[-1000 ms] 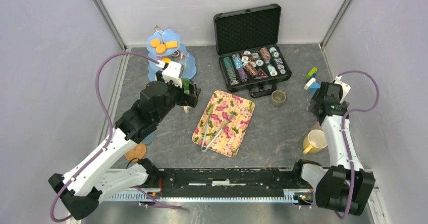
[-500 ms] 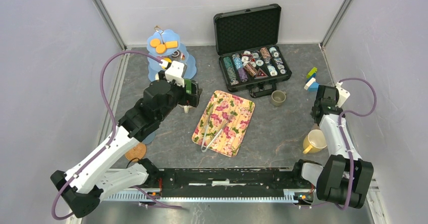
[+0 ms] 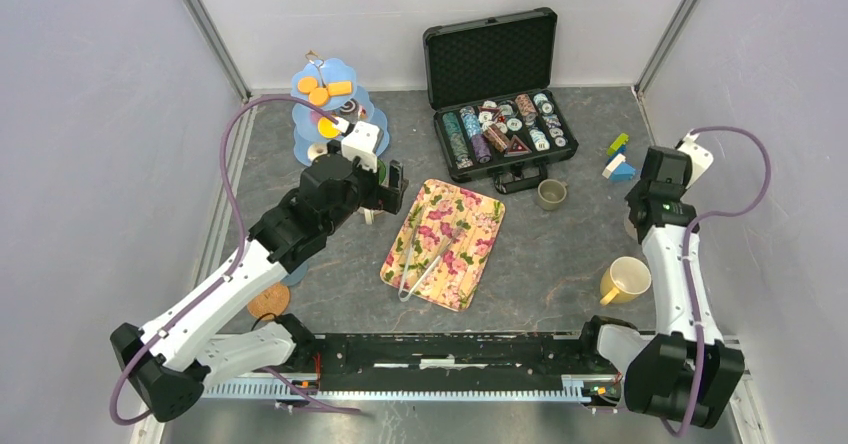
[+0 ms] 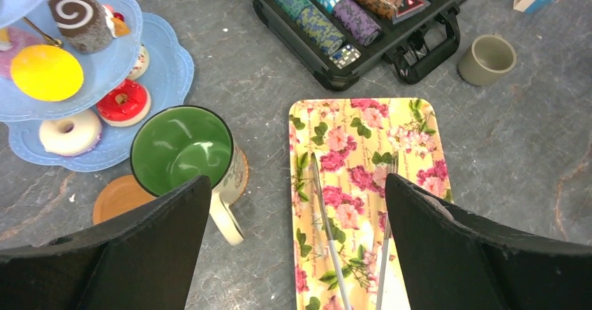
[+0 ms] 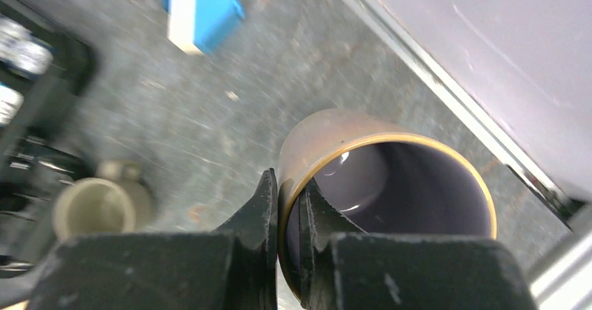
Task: Serve the afternoon tea
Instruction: Pick up the cup at the center of the board.
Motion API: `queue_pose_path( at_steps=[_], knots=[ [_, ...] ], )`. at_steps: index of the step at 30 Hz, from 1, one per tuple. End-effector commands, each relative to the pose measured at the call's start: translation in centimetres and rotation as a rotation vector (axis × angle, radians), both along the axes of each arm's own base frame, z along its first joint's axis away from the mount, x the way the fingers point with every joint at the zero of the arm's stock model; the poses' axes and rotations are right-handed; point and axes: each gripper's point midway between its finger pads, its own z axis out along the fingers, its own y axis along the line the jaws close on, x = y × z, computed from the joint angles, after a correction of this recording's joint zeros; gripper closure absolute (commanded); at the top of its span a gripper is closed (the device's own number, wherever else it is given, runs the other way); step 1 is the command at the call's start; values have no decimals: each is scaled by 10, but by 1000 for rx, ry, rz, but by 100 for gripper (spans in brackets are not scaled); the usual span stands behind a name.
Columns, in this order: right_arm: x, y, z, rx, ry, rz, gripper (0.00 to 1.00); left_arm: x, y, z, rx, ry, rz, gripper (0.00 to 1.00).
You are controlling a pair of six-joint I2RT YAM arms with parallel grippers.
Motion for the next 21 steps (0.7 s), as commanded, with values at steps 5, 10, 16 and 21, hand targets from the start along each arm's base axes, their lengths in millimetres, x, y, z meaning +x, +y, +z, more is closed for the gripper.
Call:
queue_pose_path(
  at_steps=[5, 10, 16, 21],
  knots=[
    [73, 91, 120, 487, -630, 230, 100, -5, -59, 24, -162, 34, -230, 0],
    [78, 185, 139, 893, -734, 356, 100, -31, -115, 37, -314, 120, -487, 0],
    [61, 245, 121, 1079, -553, 281, 100, -51, -160, 23, -60, -127, -444, 0],
    [54, 251, 122, 1159, -506, 240, 100, -62, -184, -6, 219, -391, -291, 0]
  ],
)
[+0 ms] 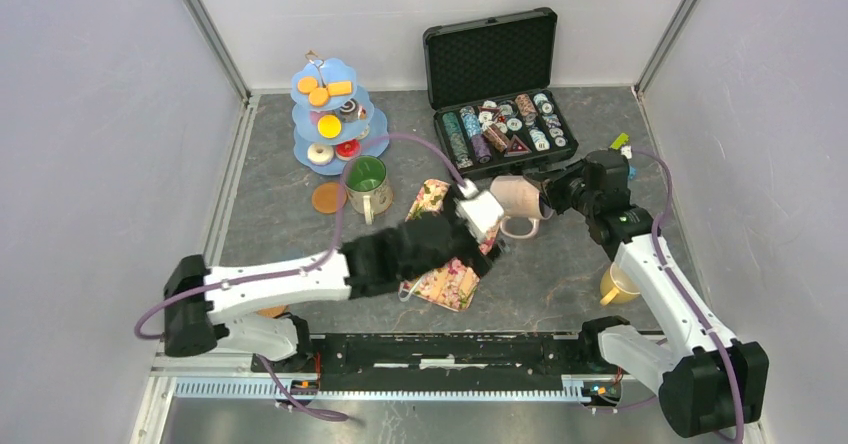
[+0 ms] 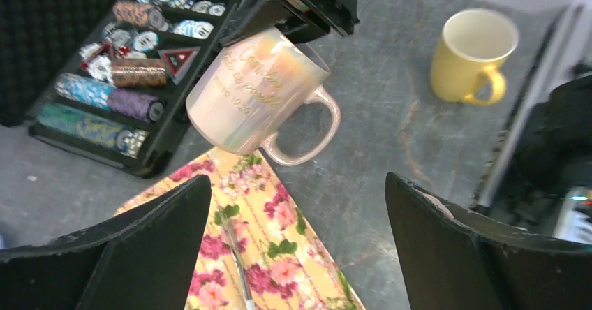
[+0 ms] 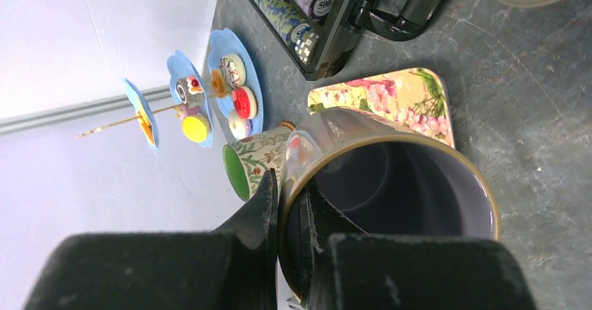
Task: Serve the afternoon tea
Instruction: Pick up the cup at the center of the board.
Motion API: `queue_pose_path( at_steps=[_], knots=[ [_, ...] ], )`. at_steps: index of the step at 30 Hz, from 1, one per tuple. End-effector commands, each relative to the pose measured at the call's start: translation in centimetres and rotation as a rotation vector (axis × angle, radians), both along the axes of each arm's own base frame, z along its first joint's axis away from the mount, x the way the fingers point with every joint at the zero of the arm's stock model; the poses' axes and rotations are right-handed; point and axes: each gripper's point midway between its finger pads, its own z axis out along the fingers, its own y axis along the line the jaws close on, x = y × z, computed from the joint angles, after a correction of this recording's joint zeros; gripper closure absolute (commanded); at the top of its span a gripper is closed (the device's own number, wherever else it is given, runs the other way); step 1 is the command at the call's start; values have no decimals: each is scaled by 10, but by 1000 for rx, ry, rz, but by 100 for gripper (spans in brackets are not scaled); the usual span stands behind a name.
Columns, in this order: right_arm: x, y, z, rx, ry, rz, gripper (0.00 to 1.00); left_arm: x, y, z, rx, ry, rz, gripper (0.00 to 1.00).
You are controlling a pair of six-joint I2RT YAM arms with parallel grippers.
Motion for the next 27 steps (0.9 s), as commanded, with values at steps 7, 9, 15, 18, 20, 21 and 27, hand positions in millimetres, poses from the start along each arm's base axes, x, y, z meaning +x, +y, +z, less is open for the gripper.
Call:
queue_pose_path(
  at_steps=[7, 9, 15, 18, 20, 21, 27],
  knots=[
    [3, 1, 91, 239, -139, -94, 100, -1, -44, -26, 214, -377, 195, 0],
    [-1, 1, 102, 249, -158, -89, 100, -2, -54, -32, 262, -414, 216, 0],
    [-12, -3, 119, 244, -171, -97, 100, 20, -55, -40, 452, -561, 494, 0],
    [-17, -4, 120, 248, -167, -103, 100, 19, -63, -42, 501, -647, 537, 3],
    [-19, -4, 122, 248, -167, -101, 100, 21, -60, -37, 522, -689, 596, 6],
    [-21, -5, 123, 248, -169, -100, 100, 22, -57, -34, 544, -714, 619, 8],
    [-28, -5, 124, 263, -171, -97, 100, 24, -61, -27, 563, -799, 701, 13]
  ],
)
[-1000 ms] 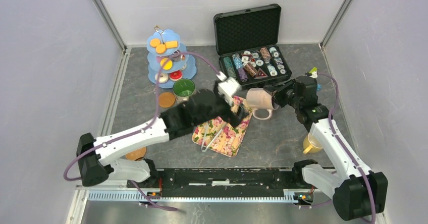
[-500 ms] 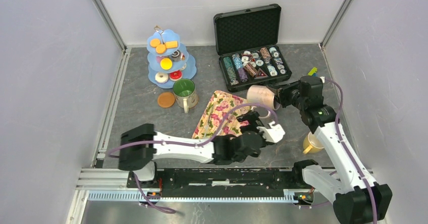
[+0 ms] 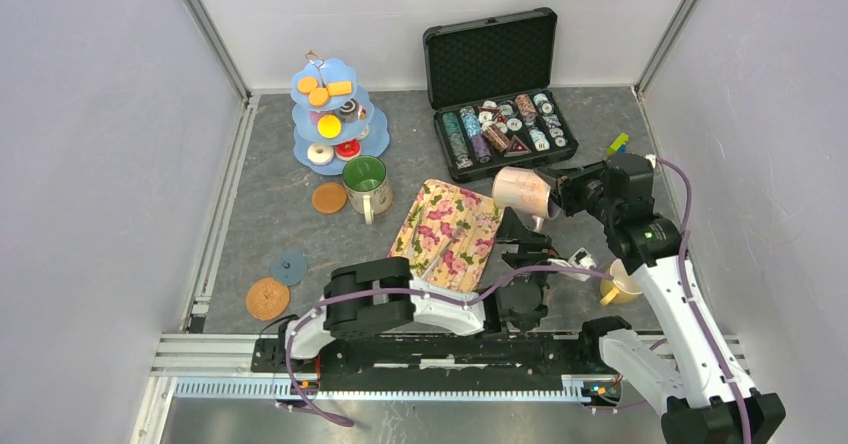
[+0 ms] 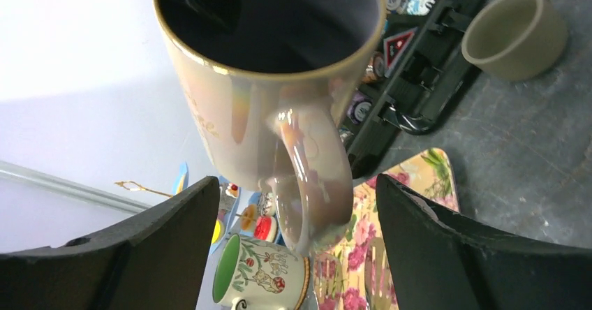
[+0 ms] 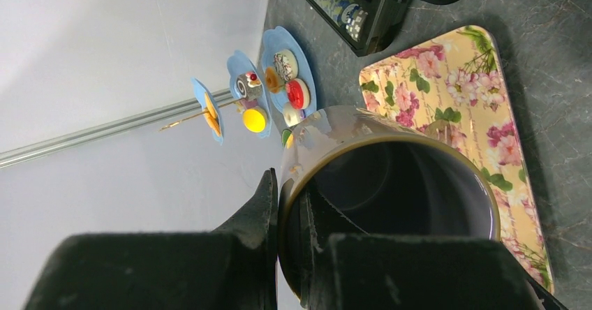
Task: Serve the afternoon tea
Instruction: Pick up the cup at the center of the board.
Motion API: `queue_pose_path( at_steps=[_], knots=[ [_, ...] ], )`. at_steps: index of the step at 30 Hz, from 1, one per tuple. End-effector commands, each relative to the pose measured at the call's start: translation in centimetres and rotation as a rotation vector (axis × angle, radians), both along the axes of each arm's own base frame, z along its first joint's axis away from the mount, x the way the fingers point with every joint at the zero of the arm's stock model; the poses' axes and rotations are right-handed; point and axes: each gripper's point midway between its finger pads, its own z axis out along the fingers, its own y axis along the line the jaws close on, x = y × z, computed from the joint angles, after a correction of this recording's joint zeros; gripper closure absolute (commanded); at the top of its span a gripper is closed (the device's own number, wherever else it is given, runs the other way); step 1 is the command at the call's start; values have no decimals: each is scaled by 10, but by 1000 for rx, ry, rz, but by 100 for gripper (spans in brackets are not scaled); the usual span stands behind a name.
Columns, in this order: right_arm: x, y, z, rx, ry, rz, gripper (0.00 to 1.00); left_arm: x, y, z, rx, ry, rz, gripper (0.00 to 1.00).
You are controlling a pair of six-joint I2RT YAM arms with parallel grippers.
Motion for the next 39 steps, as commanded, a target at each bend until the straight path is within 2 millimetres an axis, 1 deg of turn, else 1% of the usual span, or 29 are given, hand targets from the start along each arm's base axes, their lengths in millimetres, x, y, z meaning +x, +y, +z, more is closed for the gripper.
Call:
queue_pose_path(
  at_steps=[1, 3, 8, 10, 11, 13, 14, 19, 21, 24, 25, 26, 27, 29, 34, 37, 39],
  knots=[
    [-1, 4, 63, 93, -172, -3, 100, -2, 9, 45, -90, -98, 91, 14],
    [-3, 3, 63, 95, -174, -3, 100, 0, 7, 46, -83, -105, 90, 19],
    [-6, 4, 59, 96, -170, 3, 100, 6, 10, 47, -76, -94, 99, 36],
    [-6, 5, 58, 100, -169, 10, 100, 6, 8, 45, -58, -90, 85, 51],
    [-6, 5, 57, 99, -166, 12, 100, 7, 8, 45, -52, -90, 79, 63],
    [-5, 5, 56, 98, -169, 10, 100, 10, 11, 50, -64, -94, 81, 94],
    [-5, 5, 56, 97, -171, 12, 100, 11, 11, 52, -66, -97, 82, 97],
    [-3, 1, 55, 51, -194, 3, 99, 12, 15, 63, -71, -101, 85, 98],
    [-2, -3, 53, 9, -207, -2, 93, 12, 19, 67, -84, -91, 81, 98],
    [-2, -4, 46, -31, -211, 5, 87, 10, 28, 77, -123, -70, 75, 98],
    [-2, -5, 43, -45, -218, 7, 82, 10, 30, 81, -136, -63, 71, 98],
    [-1, -5, 42, -57, -227, 11, 79, 9, 30, 82, -133, -56, 62, 98],
    [-1, -5, 39, -69, -230, 15, 77, 9, 33, 86, -151, -50, 56, 98],
    [1, -5, 37, -86, -241, 22, 76, 7, 34, 91, -172, -39, 37, 98],
    [5, 1, 41, -115, -279, 71, 52, 4, 36, 99, -197, -25, 11, 98],
    [8, 3, 38, -131, -278, 90, 38, 3, 40, 103, -229, -24, 19, 98],
    [9, 6, 38, -153, -275, 114, 30, 3, 42, 106, -234, -29, 27, 98]
  ],
)
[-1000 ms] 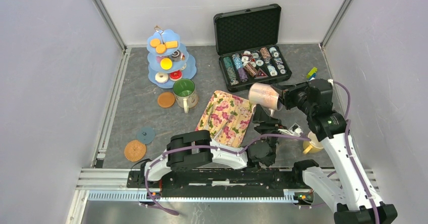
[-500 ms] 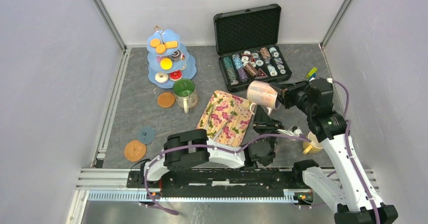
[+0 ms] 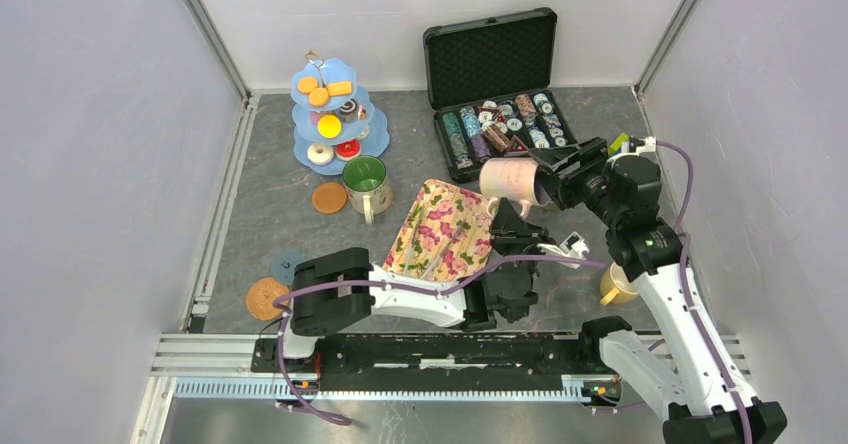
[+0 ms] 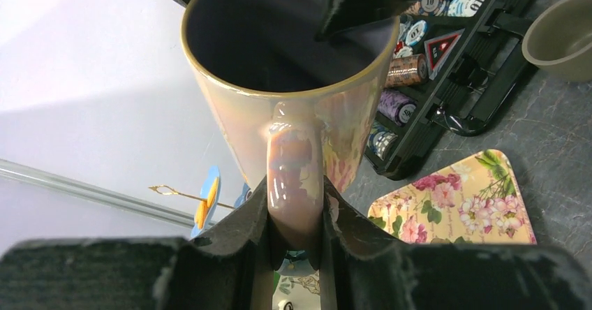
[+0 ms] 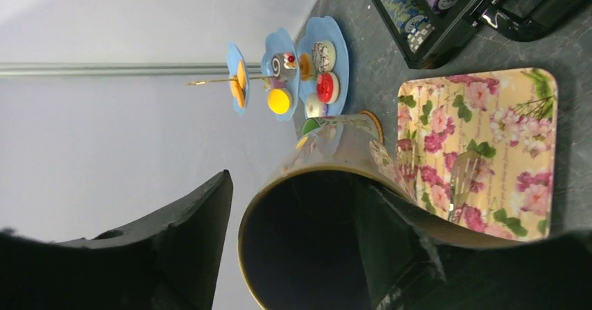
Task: Serve the afternoon tea
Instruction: Pick up the cup at the center of the board, then place the cup on the coaster.
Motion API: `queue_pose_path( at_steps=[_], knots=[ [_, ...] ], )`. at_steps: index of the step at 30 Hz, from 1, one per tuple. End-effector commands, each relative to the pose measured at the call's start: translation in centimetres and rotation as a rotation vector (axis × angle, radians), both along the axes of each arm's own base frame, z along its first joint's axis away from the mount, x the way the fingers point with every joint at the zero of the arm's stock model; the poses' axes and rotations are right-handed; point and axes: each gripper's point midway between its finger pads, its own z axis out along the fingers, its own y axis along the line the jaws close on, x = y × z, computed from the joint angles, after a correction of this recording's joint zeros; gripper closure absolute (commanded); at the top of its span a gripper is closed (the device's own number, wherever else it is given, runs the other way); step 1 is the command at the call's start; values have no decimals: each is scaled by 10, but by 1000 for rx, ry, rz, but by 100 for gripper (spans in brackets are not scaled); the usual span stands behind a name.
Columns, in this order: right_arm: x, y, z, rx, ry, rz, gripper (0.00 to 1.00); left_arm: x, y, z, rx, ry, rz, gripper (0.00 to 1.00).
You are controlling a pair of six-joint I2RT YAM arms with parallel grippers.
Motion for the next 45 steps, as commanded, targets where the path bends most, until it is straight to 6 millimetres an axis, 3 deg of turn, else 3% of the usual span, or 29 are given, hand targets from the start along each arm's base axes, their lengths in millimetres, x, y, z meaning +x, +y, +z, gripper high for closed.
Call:
queue_pose_path(
  at_steps=[1, 6, 12, 16, 21, 25, 27, 31, 35, 41, 45],
  knots=[
    [10, -2, 5, -94, -55, 23, 26, -1, 19, 49, -260, -3, 19, 98],
    [12, 3, 20, -219, -154, 102, 2, -2, 24, 52, -285, 30, 11, 98],
    [9, 11, 42, -447, -327, 251, 2, -4, 35, 55, -350, 97, -20, 98],
    [-1, 11, 83, -580, -534, 286, 2, -3, 46, 55, -401, 173, -44, 98],
    [-1, -40, 145, -909, -541, 110, 2, 10, 72, 64, -560, 326, -66, 98],
    [-17, -73, 188, -977, -588, -89, 2, 15, 93, 74, -705, 428, -133, 98],
    [-26, -82, 198, -975, -613, -155, 2, 18, 110, 83, -769, 454, -142, 98],
    [-25, -82, 185, -967, -599, -156, 2, 34, 153, 88, -867, 492, -113, 98],
    [-15, -74, 148, -934, -560, -108, 2, 48, 211, 97, -939, 455, -52, 98],
    [-3, -61, 111, -913, -512, -26, 2, 55, 299, 106, -958, 338, 130, 98],
    [1, -58, 95, -913, -496, 1, 2, 59, 347, 94, -997, 276, 273, 98]
  ],
)
